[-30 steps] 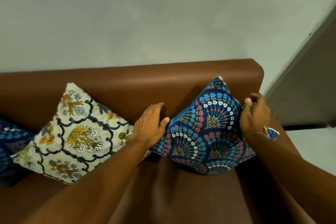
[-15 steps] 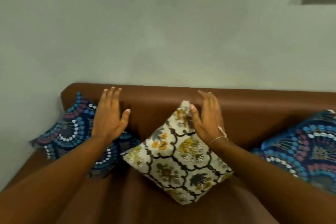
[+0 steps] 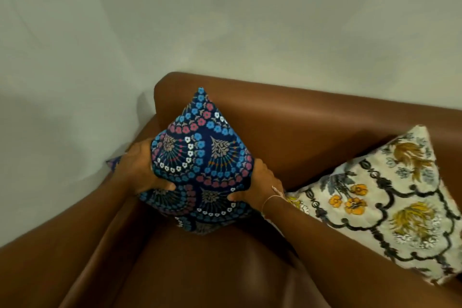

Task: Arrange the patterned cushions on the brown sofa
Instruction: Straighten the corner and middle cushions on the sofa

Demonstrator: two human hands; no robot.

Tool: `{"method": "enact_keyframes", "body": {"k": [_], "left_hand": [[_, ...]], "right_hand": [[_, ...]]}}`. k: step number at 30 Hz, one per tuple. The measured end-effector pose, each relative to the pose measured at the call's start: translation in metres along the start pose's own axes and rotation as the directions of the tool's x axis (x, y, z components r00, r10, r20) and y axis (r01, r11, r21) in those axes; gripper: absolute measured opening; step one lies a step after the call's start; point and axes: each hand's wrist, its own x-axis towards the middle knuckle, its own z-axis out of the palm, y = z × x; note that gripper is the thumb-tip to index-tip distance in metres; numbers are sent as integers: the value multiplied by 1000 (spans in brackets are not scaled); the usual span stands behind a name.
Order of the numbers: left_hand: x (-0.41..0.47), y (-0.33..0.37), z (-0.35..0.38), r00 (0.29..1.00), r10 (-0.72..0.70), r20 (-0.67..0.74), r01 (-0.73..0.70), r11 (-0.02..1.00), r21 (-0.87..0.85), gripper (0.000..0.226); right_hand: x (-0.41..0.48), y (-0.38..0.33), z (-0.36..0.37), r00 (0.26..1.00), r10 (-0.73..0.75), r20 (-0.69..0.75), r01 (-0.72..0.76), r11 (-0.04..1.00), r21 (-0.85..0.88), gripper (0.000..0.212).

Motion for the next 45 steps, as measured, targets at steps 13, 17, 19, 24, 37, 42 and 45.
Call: {"method": "enact_keyframes", "body": {"k": [13,17,19,24,37,42,45], "left_hand": [[2,-11,40,967,-44,-252,21,995,-95,114],[-1,0,40,963,-69,-261,68,998,-14,123],[-14,20,46,942,-40,-335,53,998,30,119],[-37,122,66,804,205,-558,-144,978,151,94],[-70,311,185,977,166,137,-178,981,83,135],[-78,317,194,934,251,-254,-240,968,72,109],[-71,317,187,923,273,-271,-267,962,61,110]], "right_hand": [[3,2,15,972,-103,-210,94,994,-53,55],[-8,14,1,968,-199,-155,186,978,-94,86],[-19,21,-22,930,-297,-218,269,952,-147,88],[-47,67,-131,743,-399,-537,266,912,-311,70],[-142,318,-196,968,250,-32,-252,961,-116,143],[-152,316,-179,857,14,-515,-147,965,-218,54],[-158,316,-181,823,48,-566,-164,974,-156,52]]}}
